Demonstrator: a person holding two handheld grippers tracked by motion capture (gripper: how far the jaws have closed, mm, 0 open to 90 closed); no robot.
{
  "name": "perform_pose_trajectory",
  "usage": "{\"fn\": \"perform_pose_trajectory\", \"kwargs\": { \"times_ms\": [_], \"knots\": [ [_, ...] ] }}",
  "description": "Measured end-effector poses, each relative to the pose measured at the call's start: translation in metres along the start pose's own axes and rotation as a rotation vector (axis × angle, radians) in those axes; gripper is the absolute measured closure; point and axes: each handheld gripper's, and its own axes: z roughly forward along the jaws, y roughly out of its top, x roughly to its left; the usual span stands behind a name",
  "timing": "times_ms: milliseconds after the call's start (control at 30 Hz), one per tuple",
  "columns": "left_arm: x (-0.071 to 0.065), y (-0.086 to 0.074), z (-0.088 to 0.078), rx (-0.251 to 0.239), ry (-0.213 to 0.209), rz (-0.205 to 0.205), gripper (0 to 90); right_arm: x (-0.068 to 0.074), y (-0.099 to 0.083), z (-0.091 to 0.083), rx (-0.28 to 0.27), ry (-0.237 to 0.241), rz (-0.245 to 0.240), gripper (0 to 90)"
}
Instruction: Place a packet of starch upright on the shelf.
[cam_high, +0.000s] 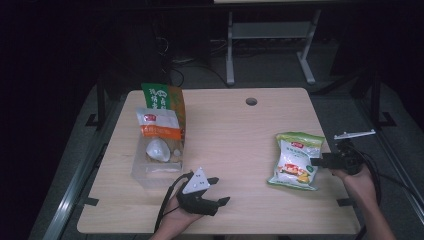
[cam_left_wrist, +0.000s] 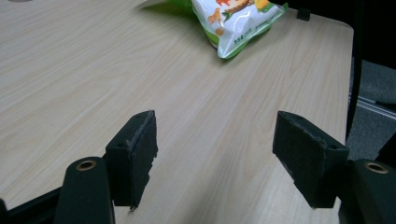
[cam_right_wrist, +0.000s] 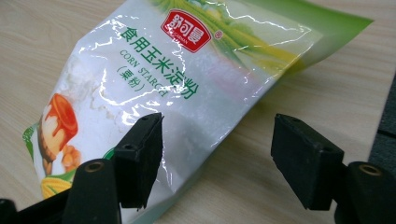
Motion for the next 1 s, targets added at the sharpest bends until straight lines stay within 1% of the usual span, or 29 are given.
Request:
{"fn": "perform_pose_trajectory", "kwargs": {
  "times_ms": [33, 67, 133, 200, 267, 367, 433, 467, 567, 667, 733, 800, 833, 867, 900, 967, 1000],
  "knots": [
    [0.0, 0.0, 0.0, 0.0, -0.001, -0.002, 30.1, -0.001, 0.0, 0.002, 0.002, 0.008, 0.004, 34.3],
    [-0.001, 0.0, 0.0, -0.001, -0.001, -0.005, 30.1, -0.002, -0.001, 0.003, -0.004, 0.019, 0.018, 35.7],
    [0.0, 0.0, 0.001, -0.002, -0.002, -0.004, 30.1, -0.005, -0.002, 0.004, -0.015, 0.058, 0.043, 39.6],
    [0.0, 0.0, 0.002, -0.002, -0.008, -0.007, 30.1, -0.007, -0.003, 0.005, -0.021, 0.094, 0.061, 46.4],
    [0.001, 0.001, 0.005, -0.003, -0.016, -0.013, 30.1, -0.008, -0.005, 0.005, -0.031, 0.126, 0.067, 54.9],
    [0.0, 0.003, 0.013, 0.002, -0.03, -0.03, 30.0, -0.007, -0.007, 0.005, -0.042, 0.145, 0.07, 61.8],
    [0.0, 0.005, 0.018, 0.011, -0.037, -0.025, 30.0, -0.007, -0.008, 0.005, -0.049, 0.15, 0.078, 66.9],
    [-0.001, 0.006, 0.021, 0.013, -0.04, -0.025, 30.0, -0.007, -0.008, 0.004, -0.054, 0.156, 0.078, 71.2],
    [-0.002, 0.012, 0.032, 0.019, -0.053, -0.027, 30.1, -0.006, -0.008, 0.004, -0.06, 0.164, 0.066, 82.5],
    [-0.003, 0.02, 0.047, 0.034, -0.069, -0.02, 30.1, -0.002, -0.007, 0.003, -0.054, 0.159, 0.04, 88.7],
    [-0.004, 0.028, 0.056, 0.035, -0.078, -0.019, 30.1, 0.002, -0.007, 0.002, -0.055, 0.134, 0.006, 89.3],
    [-0.006, 0.036, 0.065, 0.036, -0.086, -0.011, 30.0, 0.005, -0.008, 0.0, -0.059, 0.124, -0.009, 89.6],
    [-0.006, 0.04, 0.069, 0.033, -0.09, -0.012, 29.8, 0.006, -0.008, -0.001, -0.065, 0.125, -0.011, 89.7],
    [-0.007, 0.044, 0.072, 0.032, -0.094, -0.011, 29.8, 0.006, -0.01, -0.003, -0.082, 0.131, -0.016, 89.8],
    [-0.006, 0.047, 0.076, 0.037, -0.095, -0.002, 29.7, 0.008, -0.011, -0.005, -0.098, 0.138, -0.013, 89.8],
    [-0.006, 0.052, 0.082, 0.037, -0.095, 0.002, 29.4, 0.012, -0.012, -0.01, -0.126, 0.142, -0.032, 89.8],
    [-0.006, 0.055, 0.086, 0.037, -0.101, -0.006, 29.4, 0.013, -0.013, -0.012, -0.134, 0.144, -0.04, 89.9]
  ]
}}
